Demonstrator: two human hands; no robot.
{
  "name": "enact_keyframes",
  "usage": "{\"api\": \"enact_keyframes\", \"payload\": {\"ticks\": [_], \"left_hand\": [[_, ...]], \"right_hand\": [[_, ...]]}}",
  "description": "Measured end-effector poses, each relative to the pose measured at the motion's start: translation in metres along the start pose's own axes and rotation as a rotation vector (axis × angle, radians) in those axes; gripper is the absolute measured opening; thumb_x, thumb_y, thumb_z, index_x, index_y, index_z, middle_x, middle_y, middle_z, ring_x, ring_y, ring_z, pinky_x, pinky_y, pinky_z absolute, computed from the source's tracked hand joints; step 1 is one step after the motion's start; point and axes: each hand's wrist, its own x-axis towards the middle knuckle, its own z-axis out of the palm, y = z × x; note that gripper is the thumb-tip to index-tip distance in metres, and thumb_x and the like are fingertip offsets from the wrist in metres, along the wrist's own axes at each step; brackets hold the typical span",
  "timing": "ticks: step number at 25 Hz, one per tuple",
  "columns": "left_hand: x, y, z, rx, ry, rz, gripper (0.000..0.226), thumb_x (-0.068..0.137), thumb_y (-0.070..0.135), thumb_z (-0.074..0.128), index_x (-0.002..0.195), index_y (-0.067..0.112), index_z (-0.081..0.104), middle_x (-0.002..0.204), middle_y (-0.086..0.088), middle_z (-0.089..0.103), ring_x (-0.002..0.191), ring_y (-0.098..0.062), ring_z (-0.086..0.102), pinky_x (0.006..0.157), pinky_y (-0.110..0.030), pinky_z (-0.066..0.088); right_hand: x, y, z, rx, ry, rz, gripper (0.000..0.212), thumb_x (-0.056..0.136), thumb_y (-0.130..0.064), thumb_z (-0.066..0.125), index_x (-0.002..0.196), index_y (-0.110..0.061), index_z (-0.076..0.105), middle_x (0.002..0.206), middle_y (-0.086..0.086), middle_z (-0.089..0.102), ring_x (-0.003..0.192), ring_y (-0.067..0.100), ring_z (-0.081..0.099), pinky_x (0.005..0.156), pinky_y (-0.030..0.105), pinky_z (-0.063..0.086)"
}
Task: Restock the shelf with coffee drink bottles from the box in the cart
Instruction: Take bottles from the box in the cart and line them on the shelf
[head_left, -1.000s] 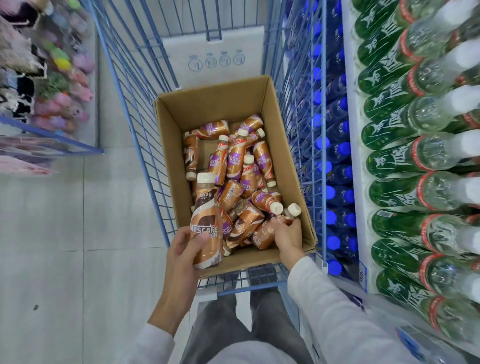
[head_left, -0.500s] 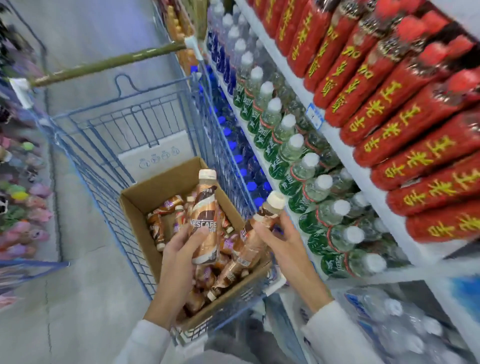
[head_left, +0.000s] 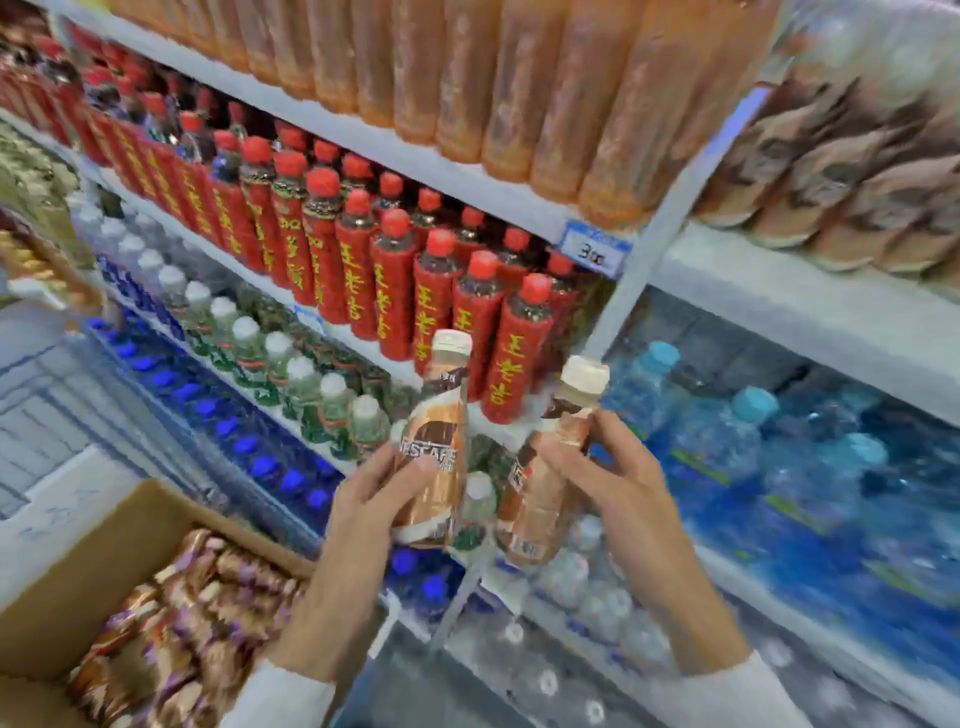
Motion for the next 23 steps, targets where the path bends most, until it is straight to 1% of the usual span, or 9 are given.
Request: {"api": "enact_keyframes", "payload": {"ticks": [3, 5, 8, 12, 14, 17, 19, 21, 23], "left_hand": [[-0.01, -0.005, 0.086, 0.05, -0.202, 0.008, 0.017, 0.067, 0.026, 0.085, 0.082, 0.021, 0.08, 0.082, -0.004, 0.076, 0.07, -0.017, 0.071, 0.066, -0.028, 0.058], [-0.021, -0.007, 0.142, 0.065, -0.288, 0.018, 0.013, 0.07, 0.023, 0.082, 0.083, 0.021, 0.081, 0.084, -0.007, 0.077, 0.073, -0.019, 0.072, 0.067, -0.03, 0.06], [-0.029, -0.009, 0.227, 0.045, -0.411, 0.069, 0.03, 0.061, 0.033, 0.083, 0.085, 0.015, 0.079, 0.09, -0.012, 0.075, 0.078, -0.023, 0.072, 0.074, -0.035, 0.06], [-0.025, 0.009, 0.335, 0.083, -0.561, 0.198, 0.026, 0.067, 0.023, 0.087, 0.089, 0.014, 0.076, 0.088, -0.008, 0.076, 0.078, -0.018, 0.072, 0.069, -0.03, 0.059], [-0.013, 0.023, 0.38, 0.127, -0.626, 0.258, 0.026, 0.071, 0.024, 0.087, 0.094, 0.021, 0.075, 0.098, -0.008, 0.076, 0.088, -0.022, 0.073, 0.076, -0.036, 0.06], [0.015, 0.03, 0.426, 0.237, -0.696, 0.351, 0.03, 0.066, 0.039, 0.084, 0.093, 0.035, 0.073, 0.104, 0.002, 0.072, 0.101, -0.025, 0.07, 0.09, -0.047, 0.058], [0.032, 0.023, 0.442, 0.325, -0.732, 0.398, 0.042, 0.066, 0.04, 0.083, 0.105, 0.032, 0.069, 0.106, 0.008, 0.071, 0.101, -0.022, 0.071, 0.092, -0.043, 0.057], [0.043, 0.013, 0.449, 0.392, -0.729, 0.413, 0.053, 0.075, 0.03, 0.084, 0.122, 0.021, 0.062, 0.123, 0.001, 0.068, 0.101, -0.015, 0.072, 0.09, -0.033, 0.057], [0.05, 0.005, 0.452, 0.423, -0.737, 0.414, 0.048, 0.084, 0.014, 0.079, 0.127, 0.016, 0.059, 0.128, -0.007, 0.065, 0.1, -0.011, 0.072, 0.086, -0.026, 0.057]], "right_hand": [[-0.031, -0.023, -0.082, -0.003, 0.138, -0.044, 0.016, 0.087, -0.023, 0.072, 0.101, -0.016, 0.069, 0.093, -0.005, 0.072, 0.08, 0.005, 0.066, 0.067, 0.014, 0.051], [-0.046, -0.039, -0.131, -0.014, 0.222, -0.089, 0.016, 0.088, -0.024, 0.072, 0.103, -0.019, 0.07, 0.093, -0.01, 0.073, 0.08, 0.003, 0.068, 0.065, 0.011, 0.049], [-0.062, -0.071, -0.205, -0.02, 0.352, -0.174, 0.018, 0.087, -0.026, 0.073, 0.105, -0.023, 0.071, 0.092, -0.015, 0.074, 0.079, -0.001, 0.068, 0.065, 0.01, 0.049], [-0.066, -0.118, -0.291, -0.106, 0.494, -0.317, 0.017, 0.087, -0.03, 0.074, 0.103, -0.024, 0.071, 0.087, -0.015, 0.069, 0.083, 0.004, 0.068, 0.073, 0.024, 0.052], [-0.059, -0.133, -0.323, -0.173, 0.548, -0.362, 0.016, 0.088, -0.036, 0.074, 0.102, -0.032, 0.069, 0.085, -0.024, 0.067, 0.083, -0.003, 0.066, 0.075, 0.023, 0.052], [-0.044, -0.142, -0.356, -0.264, 0.605, -0.383, 0.017, 0.089, -0.039, 0.072, 0.103, -0.034, 0.065, 0.095, -0.021, 0.063, 0.087, -0.008, 0.061, 0.068, 0.013, 0.047], [-0.032, -0.138, -0.371, -0.323, 0.624, -0.365, 0.023, 0.09, -0.037, 0.072, 0.109, -0.027, 0.064, 0.105, -0.012, 0.063, 0.097, 0.002, 0.062, 0.068, 0.017, 0.045], [-0.023, -0.13, -0.381, -0.349, 0.621, -0.33, 0.025, 0.091, -0.034, 0.071, 0.112, -0.025, 0.063, 0.109, -0.009, 0.063, 0.103, 0.012, 0.062, 0.072, 0.02, 0.046], [-0.018, -0.122, -0.388, -0.345, 0.607, -0.304, 0.027, 0.092, -0.034, 0.069, 0.118, -0.027, 0.061, 0.117, -0.008, 0.062, 0.107, 0.015, 0.061, 0.075, 0.02, 0.047]]}}
